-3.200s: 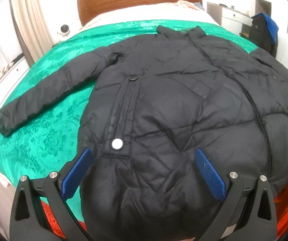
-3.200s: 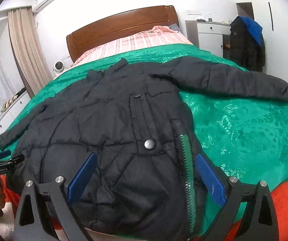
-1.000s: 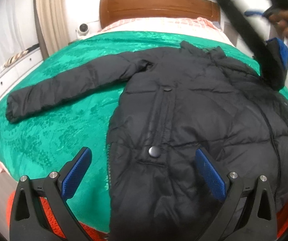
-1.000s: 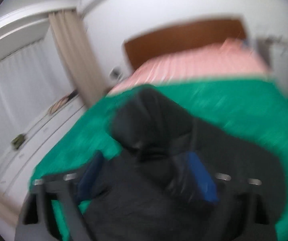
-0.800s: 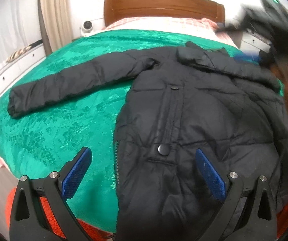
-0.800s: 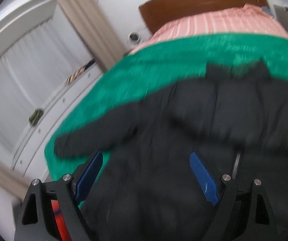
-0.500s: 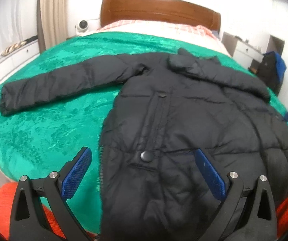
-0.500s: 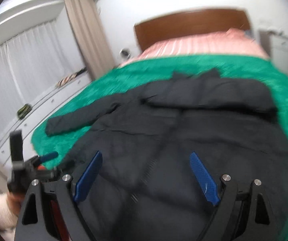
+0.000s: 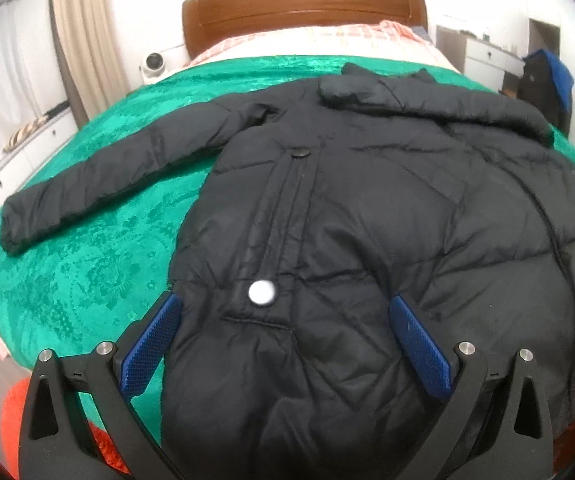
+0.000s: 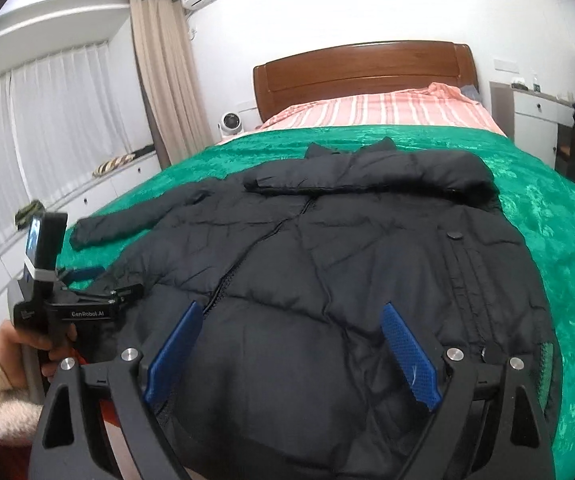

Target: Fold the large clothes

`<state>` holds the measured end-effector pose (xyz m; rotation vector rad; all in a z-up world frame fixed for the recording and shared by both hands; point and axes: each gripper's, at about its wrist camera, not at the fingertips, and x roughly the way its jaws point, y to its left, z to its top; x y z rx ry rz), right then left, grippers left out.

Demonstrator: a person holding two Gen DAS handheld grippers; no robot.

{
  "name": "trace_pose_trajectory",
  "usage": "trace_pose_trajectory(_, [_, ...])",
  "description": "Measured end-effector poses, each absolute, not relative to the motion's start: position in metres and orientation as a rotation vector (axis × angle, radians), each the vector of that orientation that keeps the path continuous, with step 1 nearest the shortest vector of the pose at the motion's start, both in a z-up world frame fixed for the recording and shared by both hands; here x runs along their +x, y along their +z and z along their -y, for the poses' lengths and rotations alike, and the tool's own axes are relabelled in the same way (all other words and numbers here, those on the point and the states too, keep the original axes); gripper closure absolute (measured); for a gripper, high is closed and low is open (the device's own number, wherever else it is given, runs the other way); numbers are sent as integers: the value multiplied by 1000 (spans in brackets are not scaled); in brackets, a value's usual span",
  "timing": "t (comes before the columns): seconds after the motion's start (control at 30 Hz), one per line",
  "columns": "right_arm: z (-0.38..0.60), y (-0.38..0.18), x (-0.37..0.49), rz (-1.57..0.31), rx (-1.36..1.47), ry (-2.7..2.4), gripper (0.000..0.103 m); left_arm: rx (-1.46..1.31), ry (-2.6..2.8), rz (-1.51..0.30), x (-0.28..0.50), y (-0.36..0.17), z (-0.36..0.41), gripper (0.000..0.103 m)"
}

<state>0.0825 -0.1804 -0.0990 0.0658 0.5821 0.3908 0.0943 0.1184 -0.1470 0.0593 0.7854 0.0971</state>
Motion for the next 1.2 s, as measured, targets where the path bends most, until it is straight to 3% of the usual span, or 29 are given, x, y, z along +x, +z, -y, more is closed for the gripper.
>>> trace_pose_trajectory(1.2, [180,-104,80,-597,50,396,13,69,96,-795,96,-152,-118,0])
